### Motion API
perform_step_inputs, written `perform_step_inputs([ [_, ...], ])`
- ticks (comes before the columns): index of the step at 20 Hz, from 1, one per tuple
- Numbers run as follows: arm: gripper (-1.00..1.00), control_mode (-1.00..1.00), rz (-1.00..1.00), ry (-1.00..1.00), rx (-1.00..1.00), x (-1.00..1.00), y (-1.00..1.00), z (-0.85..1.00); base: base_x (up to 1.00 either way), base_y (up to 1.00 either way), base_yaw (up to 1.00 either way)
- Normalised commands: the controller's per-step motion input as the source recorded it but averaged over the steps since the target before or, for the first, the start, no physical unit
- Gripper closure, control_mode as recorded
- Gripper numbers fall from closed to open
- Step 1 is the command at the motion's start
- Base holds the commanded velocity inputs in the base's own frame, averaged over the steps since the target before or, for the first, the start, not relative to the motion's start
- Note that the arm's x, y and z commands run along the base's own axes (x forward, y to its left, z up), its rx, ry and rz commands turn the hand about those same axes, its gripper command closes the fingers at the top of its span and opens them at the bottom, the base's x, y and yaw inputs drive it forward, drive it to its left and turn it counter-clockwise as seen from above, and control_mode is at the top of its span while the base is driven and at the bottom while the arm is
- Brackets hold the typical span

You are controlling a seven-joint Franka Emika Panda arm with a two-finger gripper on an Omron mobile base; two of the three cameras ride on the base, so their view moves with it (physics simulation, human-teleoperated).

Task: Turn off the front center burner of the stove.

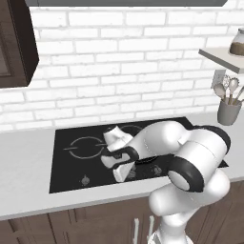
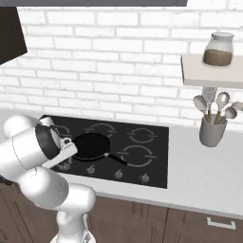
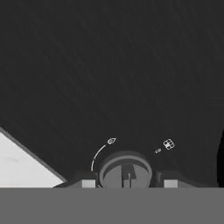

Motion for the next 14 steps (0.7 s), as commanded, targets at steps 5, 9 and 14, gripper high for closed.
perform_step_inputs([
  [5, 1.0, -1.0, -0.44, -0.21, 0.0, -0.44, 0.0, 0.04, 0.0, 0.0, 0.0],
  [9, 1.0, -1.0, -0.5, -0.23, 0.0, -0.38, 0.0, 0.1, 0.0, 0.0, 0.0],
  [14, 1.0, -1.0, -0.55, -0.22, 0.0, -0.28, 0.0, 0.07, 0.0, 0.0, 0.0],
])
